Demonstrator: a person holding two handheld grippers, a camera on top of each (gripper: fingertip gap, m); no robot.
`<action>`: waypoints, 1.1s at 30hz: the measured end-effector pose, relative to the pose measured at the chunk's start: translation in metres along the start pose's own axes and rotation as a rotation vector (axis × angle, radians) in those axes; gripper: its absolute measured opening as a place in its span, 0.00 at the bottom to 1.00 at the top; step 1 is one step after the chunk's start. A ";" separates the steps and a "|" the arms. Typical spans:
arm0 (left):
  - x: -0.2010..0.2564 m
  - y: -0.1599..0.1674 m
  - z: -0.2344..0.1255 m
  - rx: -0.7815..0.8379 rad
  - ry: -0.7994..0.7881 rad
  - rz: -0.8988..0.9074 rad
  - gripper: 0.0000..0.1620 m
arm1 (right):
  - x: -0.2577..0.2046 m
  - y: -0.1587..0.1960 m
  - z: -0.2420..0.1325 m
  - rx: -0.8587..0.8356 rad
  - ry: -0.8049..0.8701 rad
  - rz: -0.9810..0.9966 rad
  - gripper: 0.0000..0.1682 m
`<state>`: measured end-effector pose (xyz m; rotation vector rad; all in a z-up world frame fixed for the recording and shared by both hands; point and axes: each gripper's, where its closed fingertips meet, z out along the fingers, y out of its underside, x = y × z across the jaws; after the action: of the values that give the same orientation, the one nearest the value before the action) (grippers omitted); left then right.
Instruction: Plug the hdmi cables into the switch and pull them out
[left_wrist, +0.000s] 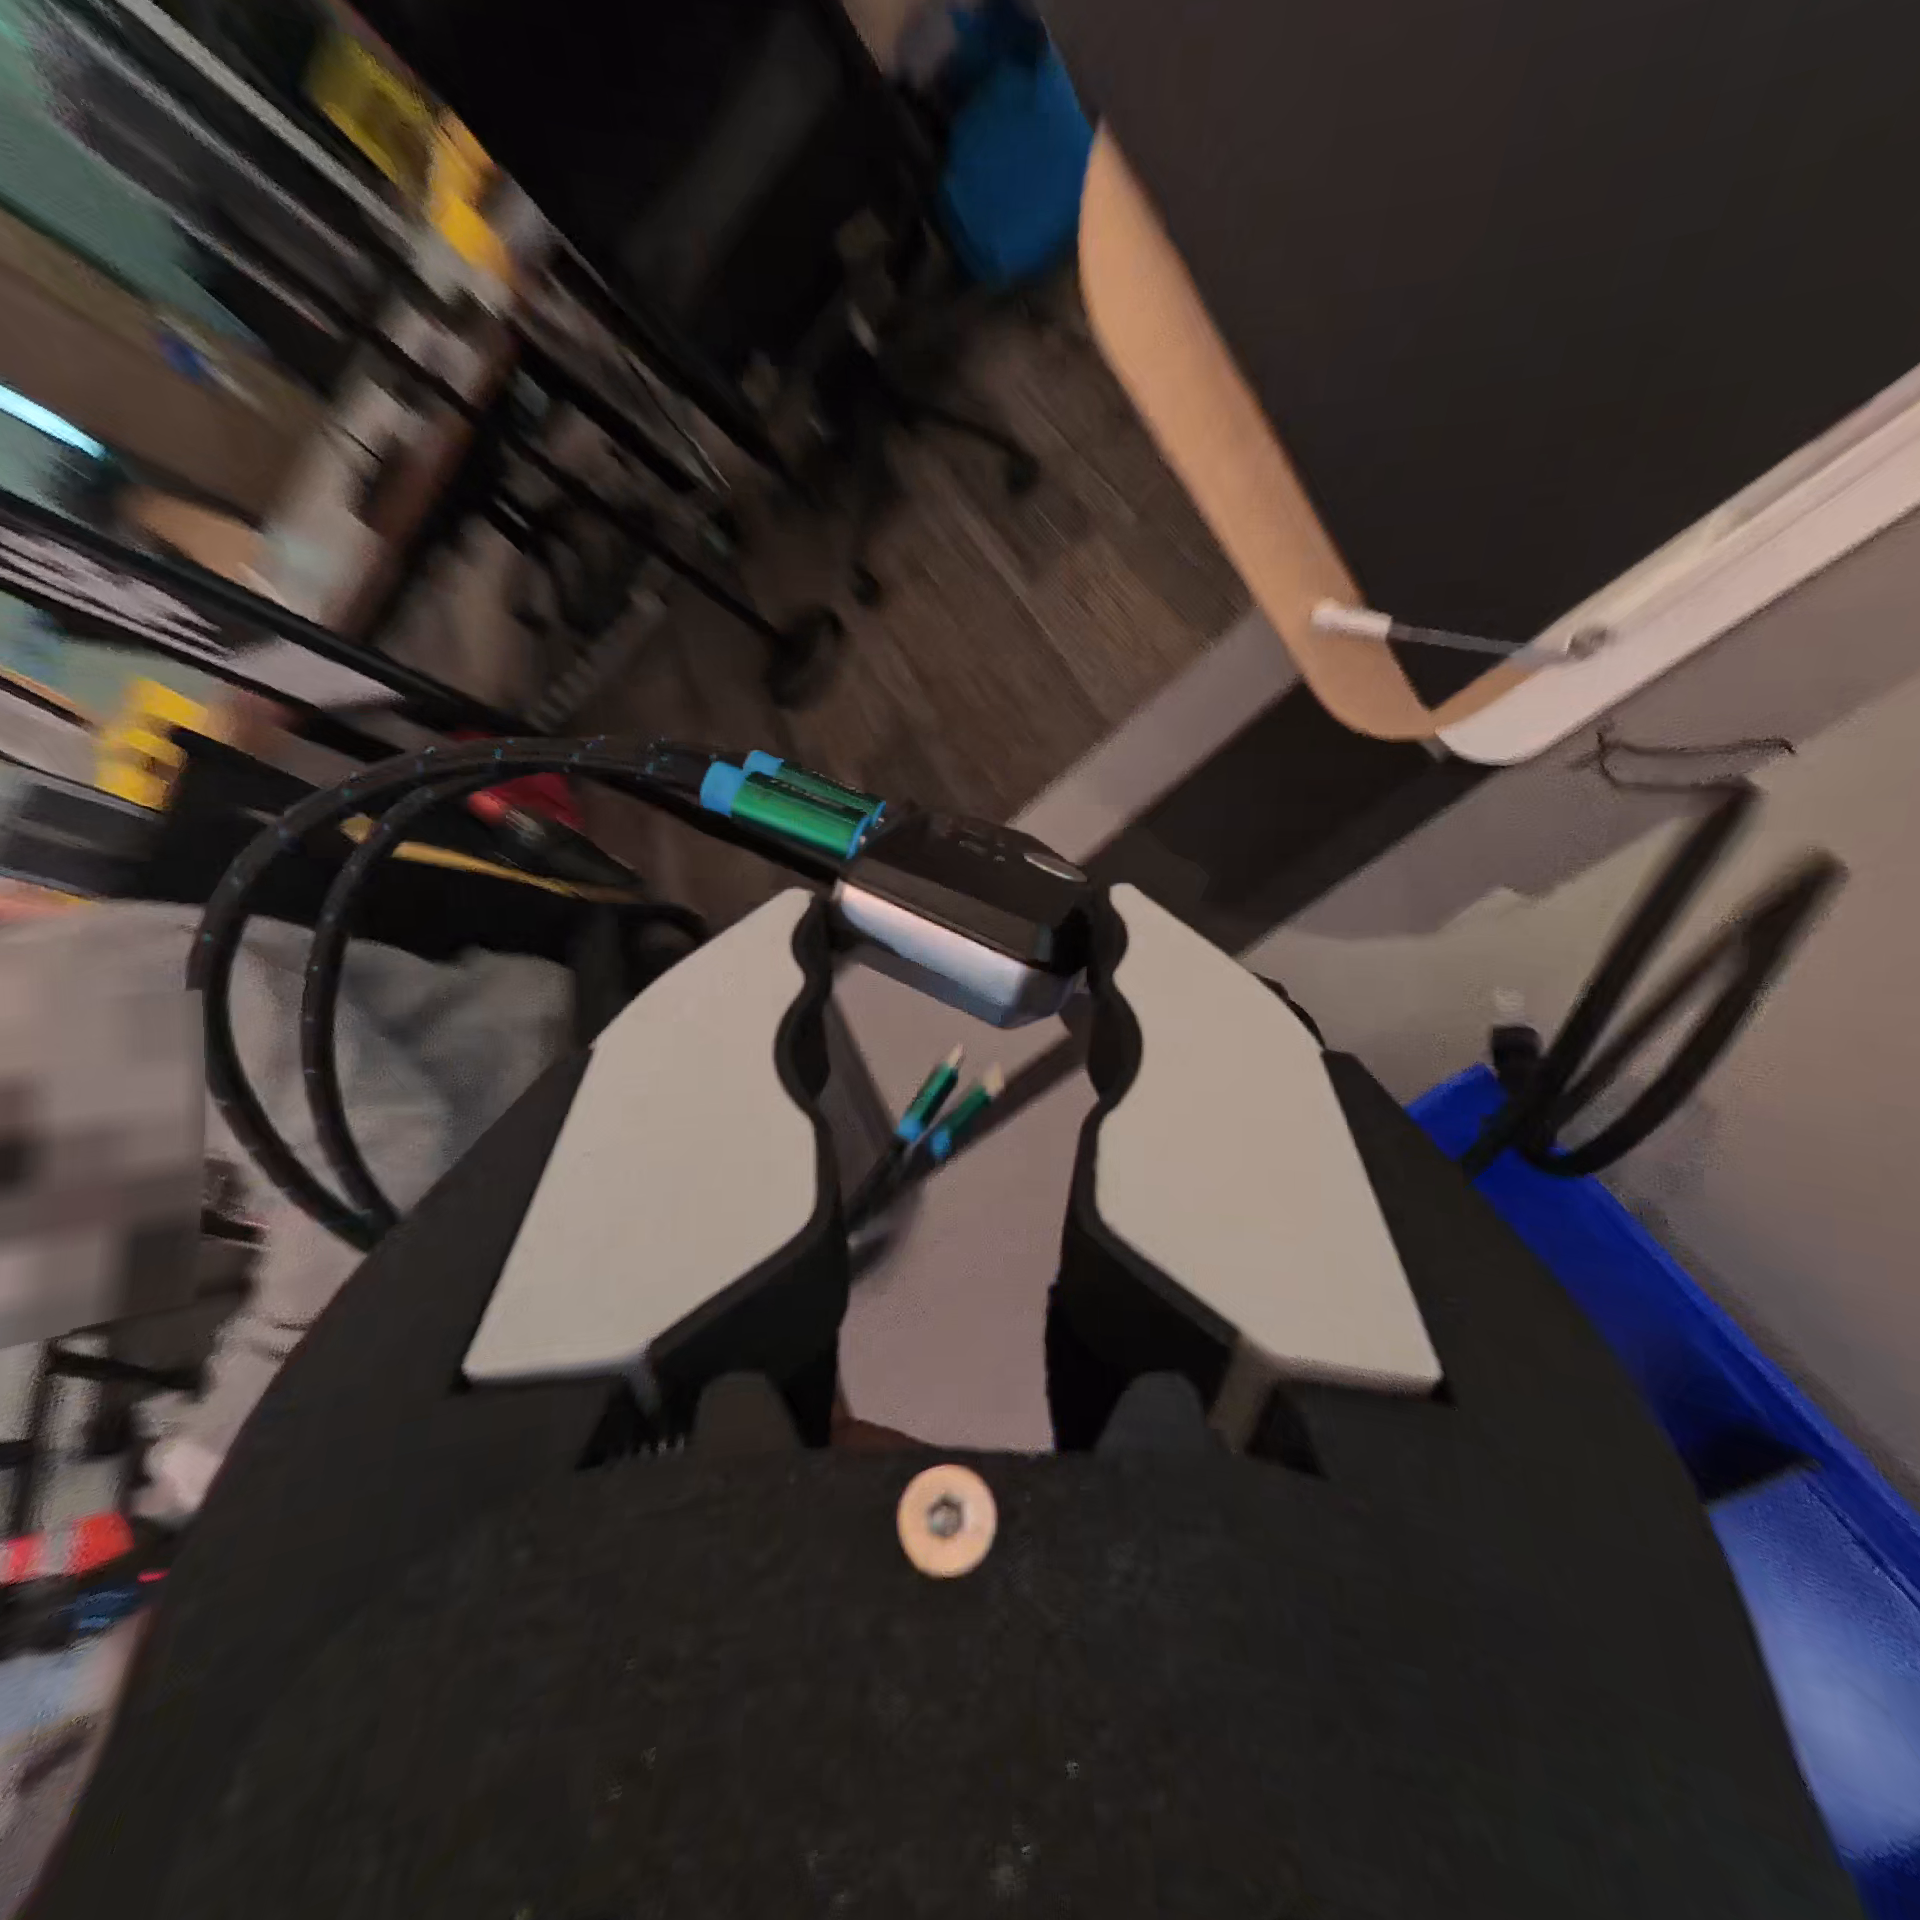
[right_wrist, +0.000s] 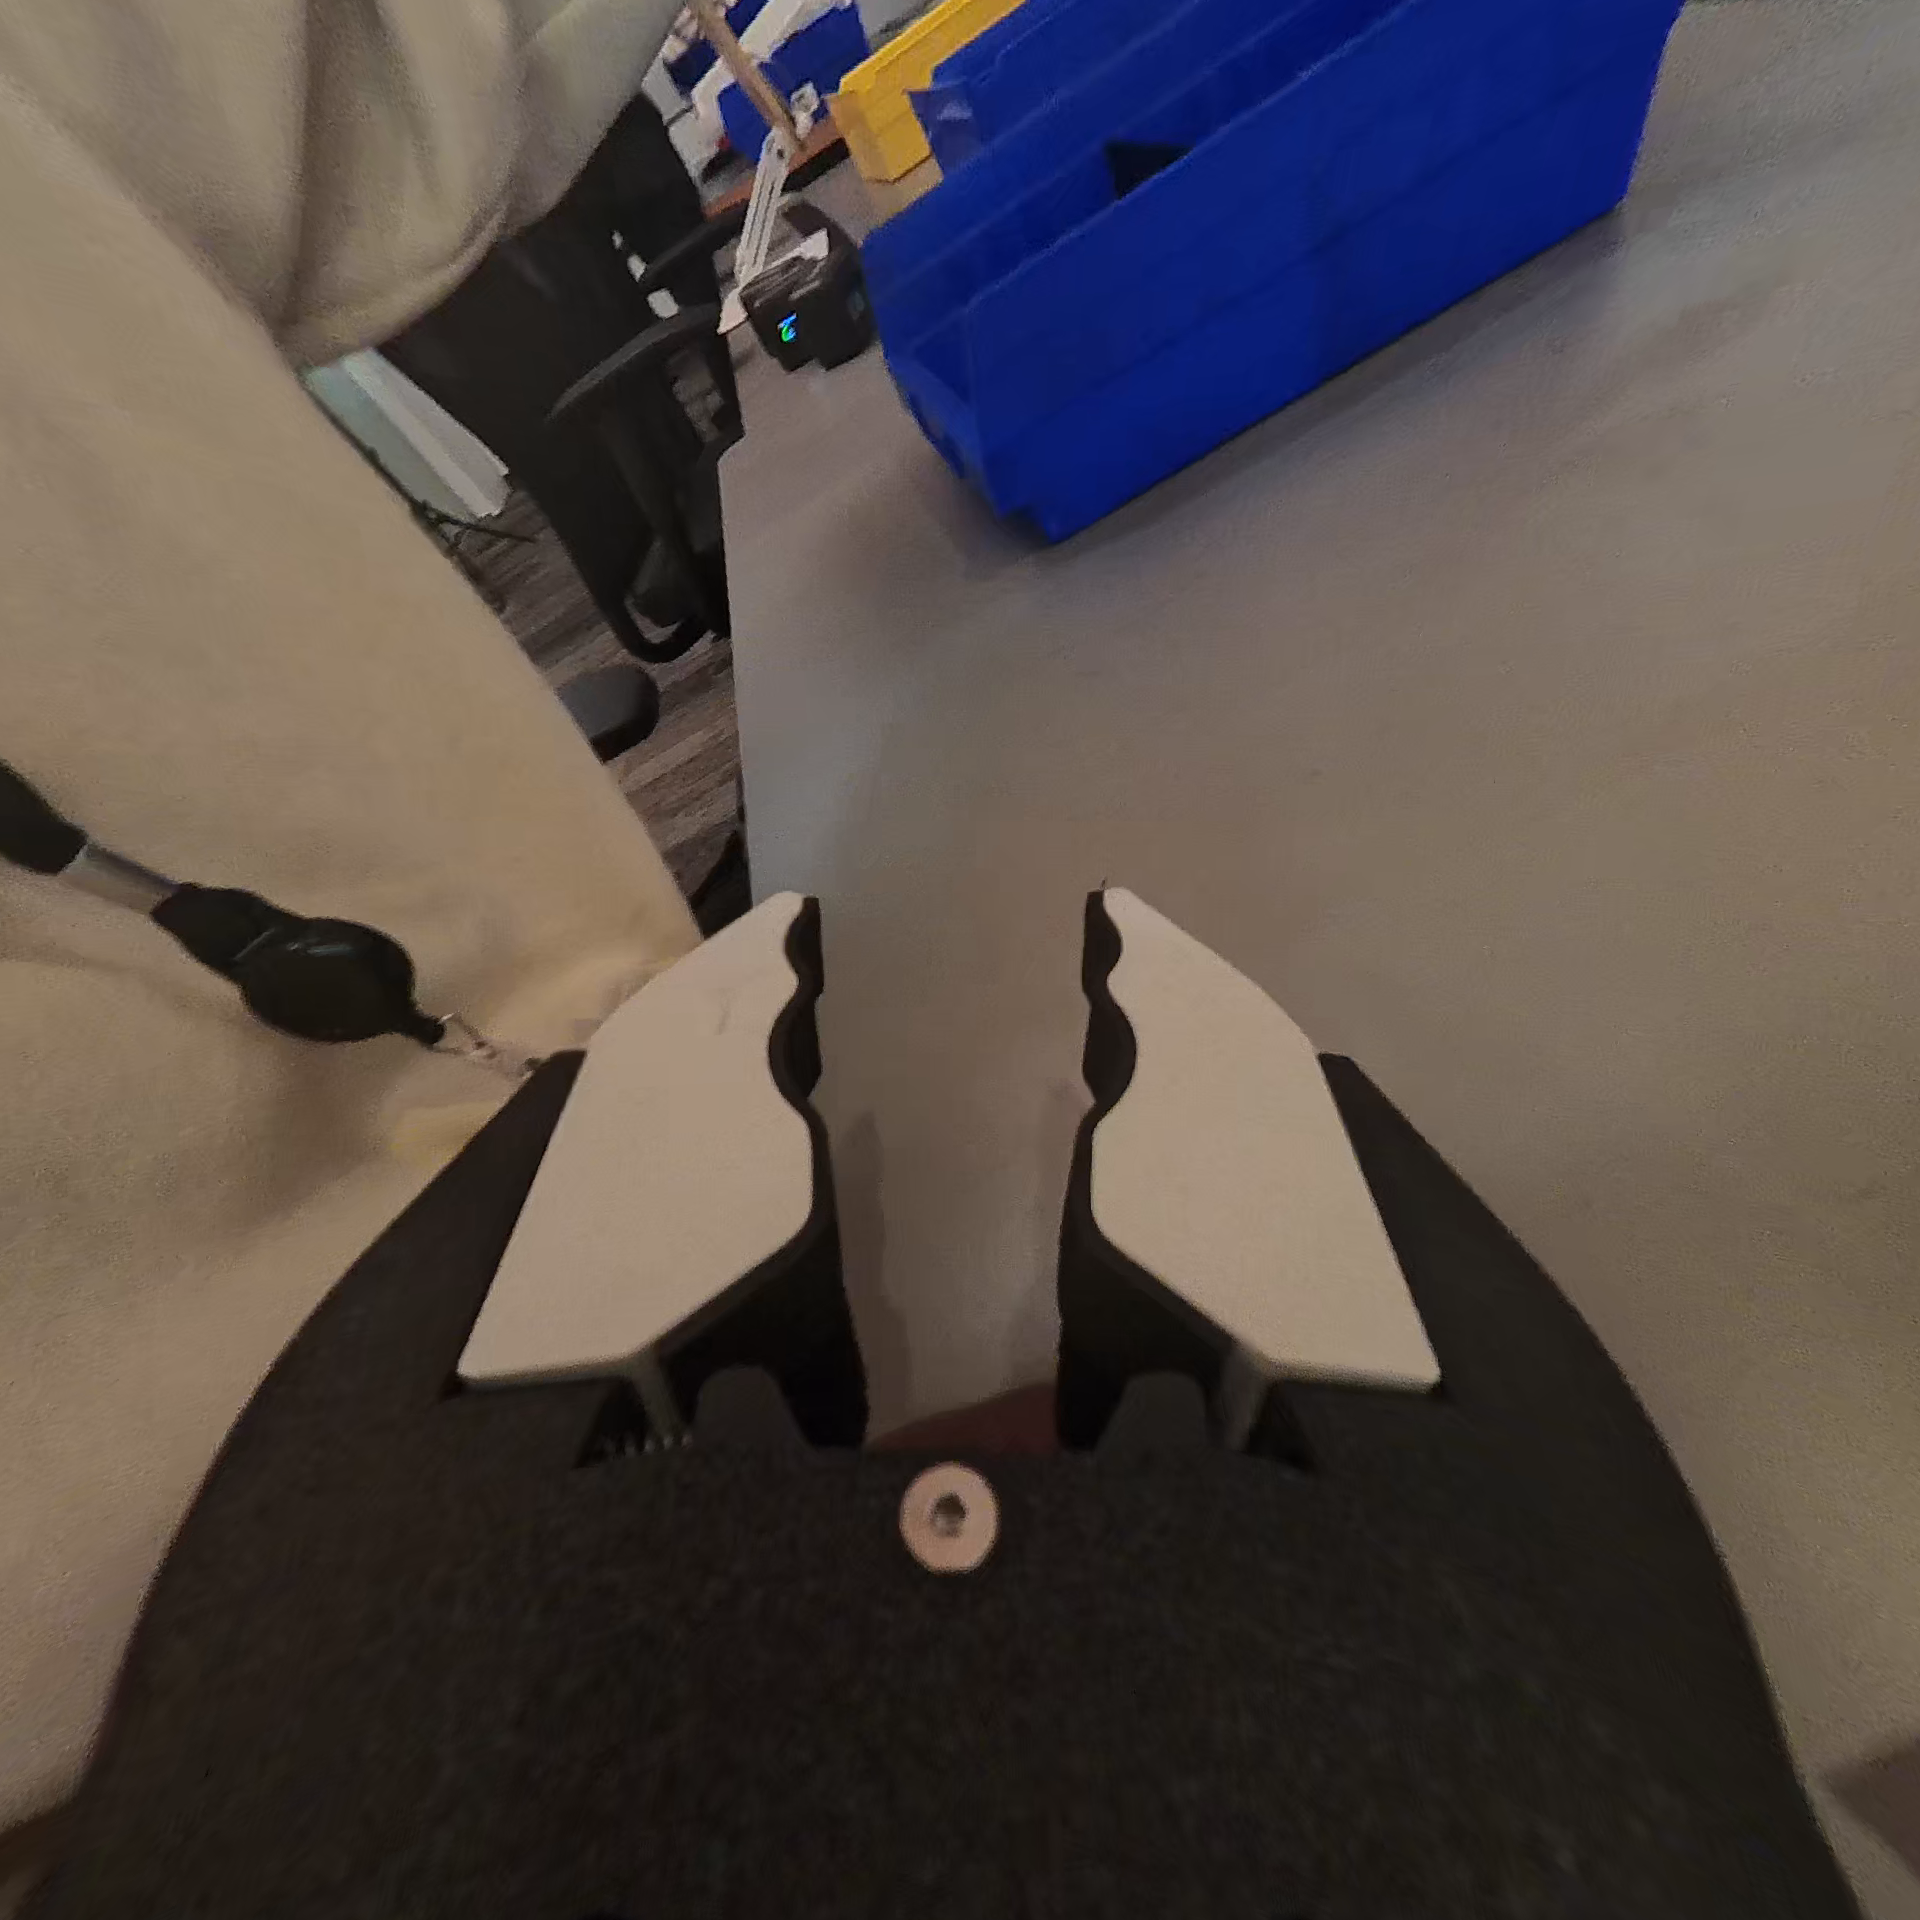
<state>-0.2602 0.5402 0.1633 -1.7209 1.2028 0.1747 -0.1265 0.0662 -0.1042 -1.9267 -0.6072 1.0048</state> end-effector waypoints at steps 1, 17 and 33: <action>0.004 -0.015 -0.020 0.053 -0.044 0.027 0.29 | 0.000 -0.004 -0.002 0.021 0.013 -0.006 0.28; 0.292 -0.092 -0.173 0.641 -0.030 0.049 0.27 | 0.038 -0.138 -0.060 0.382 0.265 -0.027 0.31; 0.389 -0.069 -0.158 0.521 0.254 -0.212 0.27 | 0.080 -0.139 -0.037 0.214 0.870 -0.415 0.11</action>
<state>-0.0746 0.1728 0.0544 -1.4151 1.1111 -0.4610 -0.0554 0.1778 -0.0068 -1.7236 -0.3372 -0.0648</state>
